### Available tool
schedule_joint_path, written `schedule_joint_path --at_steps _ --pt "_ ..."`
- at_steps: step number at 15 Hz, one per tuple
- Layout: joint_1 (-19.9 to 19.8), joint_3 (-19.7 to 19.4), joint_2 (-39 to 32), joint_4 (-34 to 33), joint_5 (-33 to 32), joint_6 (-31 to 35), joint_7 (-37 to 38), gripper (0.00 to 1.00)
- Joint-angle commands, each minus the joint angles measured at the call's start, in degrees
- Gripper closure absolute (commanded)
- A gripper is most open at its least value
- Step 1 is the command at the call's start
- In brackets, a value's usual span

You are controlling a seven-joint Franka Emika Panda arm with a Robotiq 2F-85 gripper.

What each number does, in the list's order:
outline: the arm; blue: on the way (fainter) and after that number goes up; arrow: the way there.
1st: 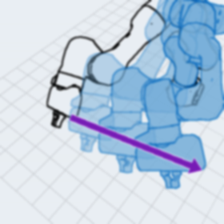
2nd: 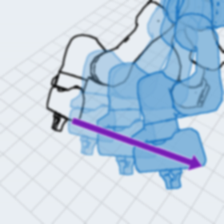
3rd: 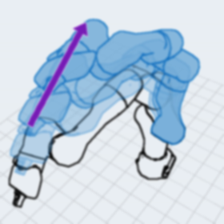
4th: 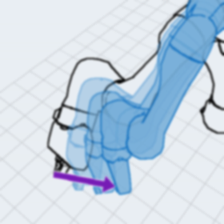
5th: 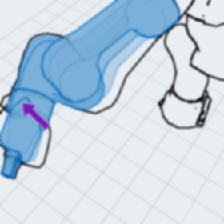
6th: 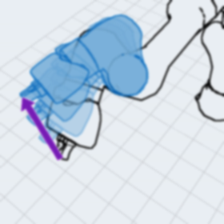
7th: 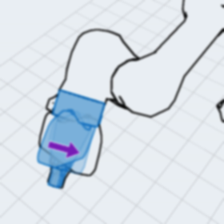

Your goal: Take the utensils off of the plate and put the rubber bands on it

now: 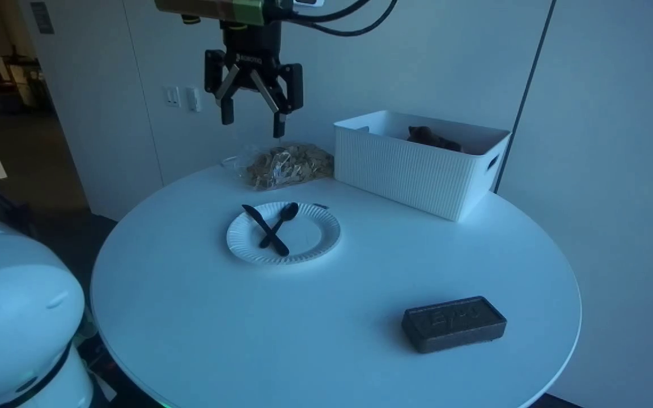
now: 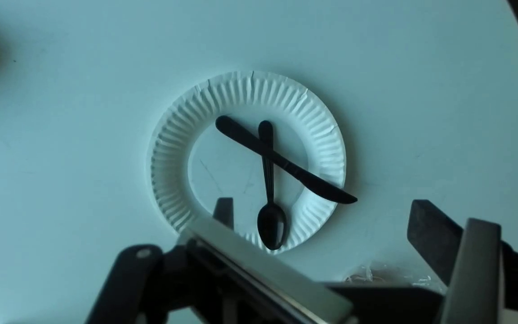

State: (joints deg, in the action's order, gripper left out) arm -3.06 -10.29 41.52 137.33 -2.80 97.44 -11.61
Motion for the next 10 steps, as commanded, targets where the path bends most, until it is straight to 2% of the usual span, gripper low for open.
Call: schedule_joint_path --at_steps 1,3,6,10 --pt "2.1 -0.8 -1.8 0.8 -1.1 3.2 -7.7 0.0" --pt "2.8 -1.2 -3.7 1.5 -2.1 4.8 -12.1 0.0" --pt "2.3 -0.7 -6.6 4.0 -5.0 11.2 -13.5 0.0" --pt "2.5 -1.6 -11.6 7.1 -3.2 20.5 -15.4 0.0"
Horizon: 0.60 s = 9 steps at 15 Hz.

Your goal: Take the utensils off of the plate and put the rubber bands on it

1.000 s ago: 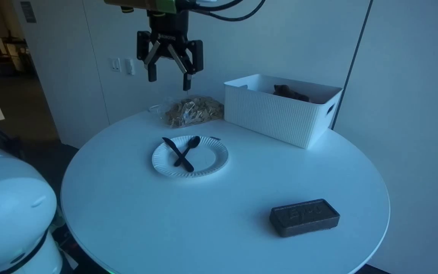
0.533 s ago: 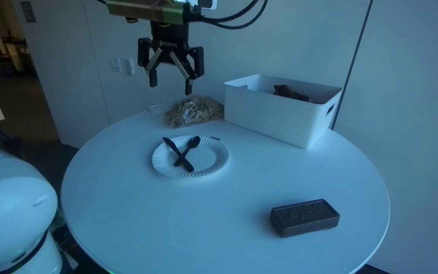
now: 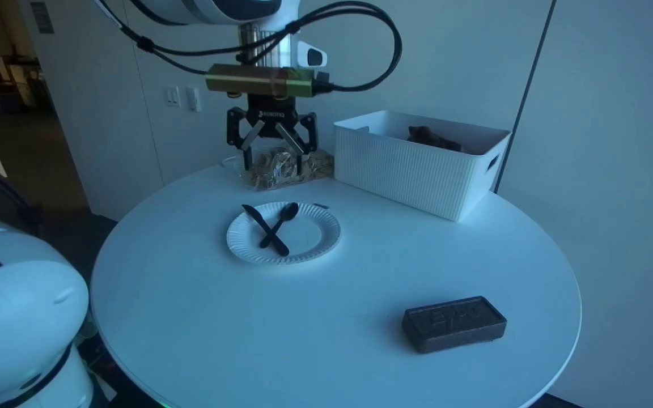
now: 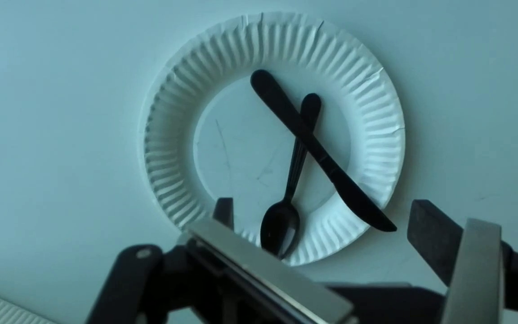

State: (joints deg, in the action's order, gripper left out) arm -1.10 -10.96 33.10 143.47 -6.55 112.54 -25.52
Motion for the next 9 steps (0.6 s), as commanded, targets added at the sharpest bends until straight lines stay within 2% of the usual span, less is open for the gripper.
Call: schedule_joint_path --at_steps 1,3,6,9 --pt "0.6 -1.0 -4.1 1.4 1.3 6.5 -1.8 0.0" --pt "0.4 -0.8 -5.4 1.9 2.4 5.9 -1.5 0.0" --pt "-0.1 -0.2 -4.9 3.2 0.9 4.0 -2.9 0.0" --pt "0.4 -0.3 -5.4 4.5 -0.5 3.2 -7.5 0.0"
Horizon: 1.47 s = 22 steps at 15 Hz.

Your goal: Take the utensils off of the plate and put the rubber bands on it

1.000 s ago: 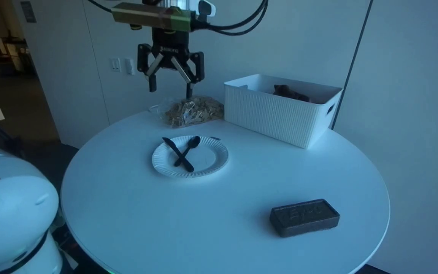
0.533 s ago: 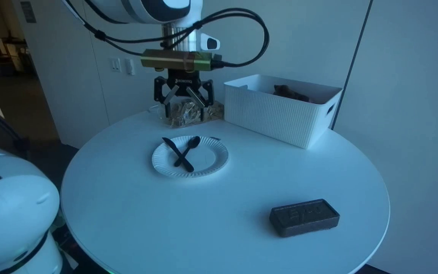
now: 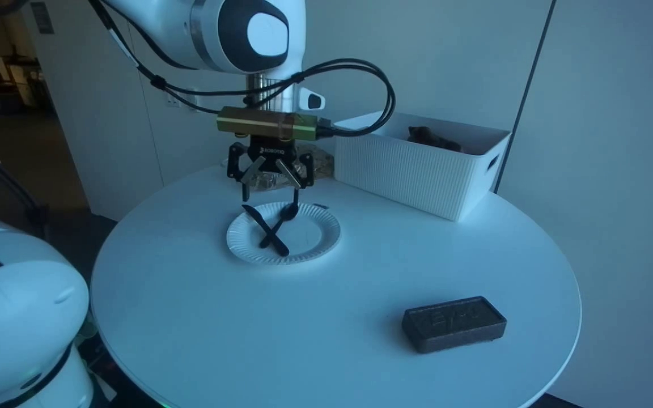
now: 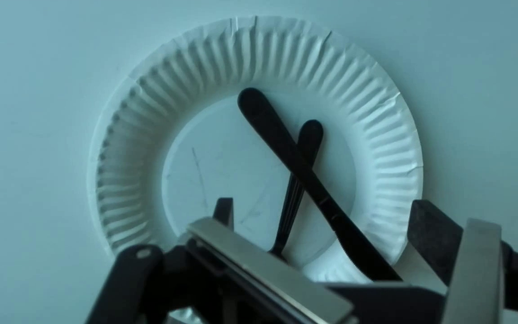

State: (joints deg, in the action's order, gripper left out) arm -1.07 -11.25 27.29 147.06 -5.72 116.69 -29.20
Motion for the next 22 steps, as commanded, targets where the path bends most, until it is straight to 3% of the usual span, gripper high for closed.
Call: schedule_joint_path --at_steps 1,5,11,16,22 --pt "0.4 0.0 -0.1 1.1 -2.0 -0.8 -4.8 0.0" --pt "0.6 0.9 -1.5 2.5 -4.2 2.8 -7.0 0.0" --pt "1.8 1.0 -4.8 2.1 -1.3 10.2 -7.2 0.0" --pt "1.6 0.2 -7.3 1.4 2.7 9.3 -7.6 0.0" --pt "0.9 0.4 -9.2 0.7 3.0 7.7 -7.5 0.0"
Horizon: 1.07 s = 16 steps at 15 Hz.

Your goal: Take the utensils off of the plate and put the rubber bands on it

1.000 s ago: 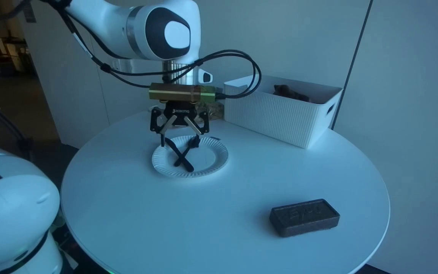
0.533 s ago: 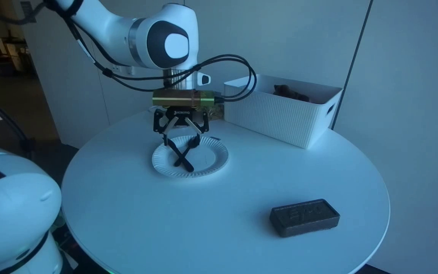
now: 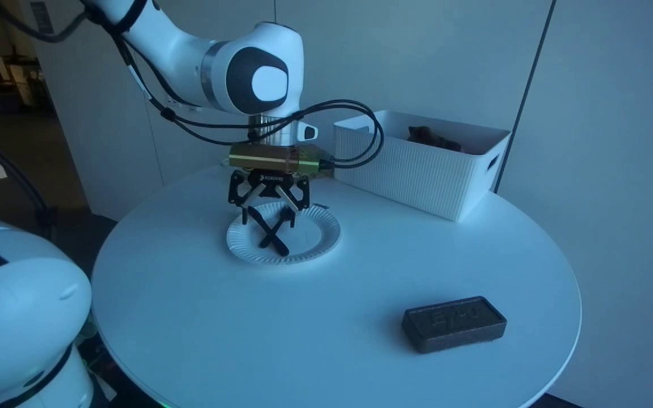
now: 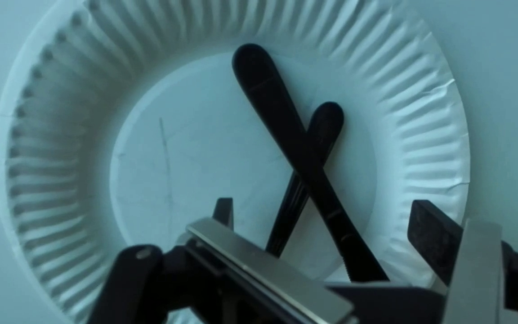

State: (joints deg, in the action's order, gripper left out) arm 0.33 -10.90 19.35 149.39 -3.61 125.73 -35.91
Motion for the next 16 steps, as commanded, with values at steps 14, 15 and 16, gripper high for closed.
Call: schedule_joint_path --at_steps 14,15,16 --pt "-1.5 2.2 2.4 -1.7 -2.9 -7.0 2.2 0.98" --pt "-1.5 2.6 3.8 -1.8 -3.5 -9.5 2.8 0.93" --pt "-1.4 2.9 5.2 -1.9 -4.0 -11.5 3.2 0.93"
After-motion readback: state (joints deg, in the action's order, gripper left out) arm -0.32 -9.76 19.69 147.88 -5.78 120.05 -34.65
